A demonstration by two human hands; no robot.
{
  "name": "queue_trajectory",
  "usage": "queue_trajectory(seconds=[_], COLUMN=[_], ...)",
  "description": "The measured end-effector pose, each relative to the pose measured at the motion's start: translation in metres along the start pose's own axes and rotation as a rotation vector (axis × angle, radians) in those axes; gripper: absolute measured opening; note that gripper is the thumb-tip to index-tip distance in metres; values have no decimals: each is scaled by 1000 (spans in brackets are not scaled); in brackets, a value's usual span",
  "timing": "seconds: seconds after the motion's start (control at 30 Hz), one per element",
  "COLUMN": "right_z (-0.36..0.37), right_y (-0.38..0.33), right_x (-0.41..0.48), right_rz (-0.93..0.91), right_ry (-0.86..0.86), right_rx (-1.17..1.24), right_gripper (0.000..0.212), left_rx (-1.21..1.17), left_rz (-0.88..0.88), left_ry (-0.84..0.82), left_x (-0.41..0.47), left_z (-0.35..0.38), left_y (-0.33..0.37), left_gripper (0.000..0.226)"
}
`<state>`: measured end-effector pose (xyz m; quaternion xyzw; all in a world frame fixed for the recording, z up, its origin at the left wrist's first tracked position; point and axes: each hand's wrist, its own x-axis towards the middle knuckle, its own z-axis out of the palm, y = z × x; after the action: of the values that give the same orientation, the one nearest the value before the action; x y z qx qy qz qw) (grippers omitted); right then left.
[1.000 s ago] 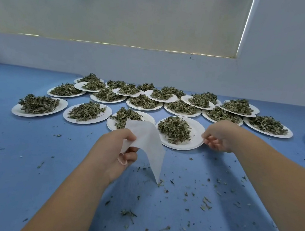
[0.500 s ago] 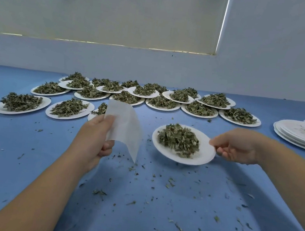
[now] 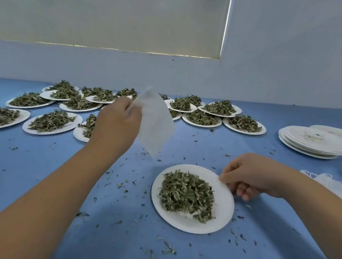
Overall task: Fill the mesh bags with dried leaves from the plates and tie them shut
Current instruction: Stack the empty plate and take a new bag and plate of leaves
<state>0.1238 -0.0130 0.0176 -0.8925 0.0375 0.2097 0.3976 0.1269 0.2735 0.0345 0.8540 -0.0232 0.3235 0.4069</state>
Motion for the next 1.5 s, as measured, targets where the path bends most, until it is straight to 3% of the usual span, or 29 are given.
queue_trajectory(seconds=[0.1,0.23,0.43,0.57,0.8,0.87,0.93,1.13,1.3,1.5], right_z=[-1,2,31,47,54,51,52,54,54,56], right_y=[-9,-36,-84,-97,-72,-65,-59,-49,-44,-45], right_x=[0,-1,0,9,27,28,30,31,33,37], right_rz=[-91,-375,-621,-719,-735,-740,-736,-716,-682,-620], right_ry=[158,254,15,8,-78,-79,-34,63,116,237], right_rx=[-153,-28,275,405,390,357,309,278,334,320], right_gripper=[17,13,11,21,20,30,38,32,14,15], left_rx=[242,370,389,377,358,344,337,283,229,197], left_rz=[302,462,656,741,658,612,582,627,624,543], left_ry=[-2,41,95,63,-80,-143,-197,-295,-293,-304], left_x=[5,2,-5,-7,-10,-12,-13,-17,-22,-30], left_z=[10,23,19,16,27,31,36,42,45,49], left_y=[8,7,4,1,-7,-8,-9,-8,-2,3], left_gripper=[25,14,18,22,15,15,15,14,13,12])
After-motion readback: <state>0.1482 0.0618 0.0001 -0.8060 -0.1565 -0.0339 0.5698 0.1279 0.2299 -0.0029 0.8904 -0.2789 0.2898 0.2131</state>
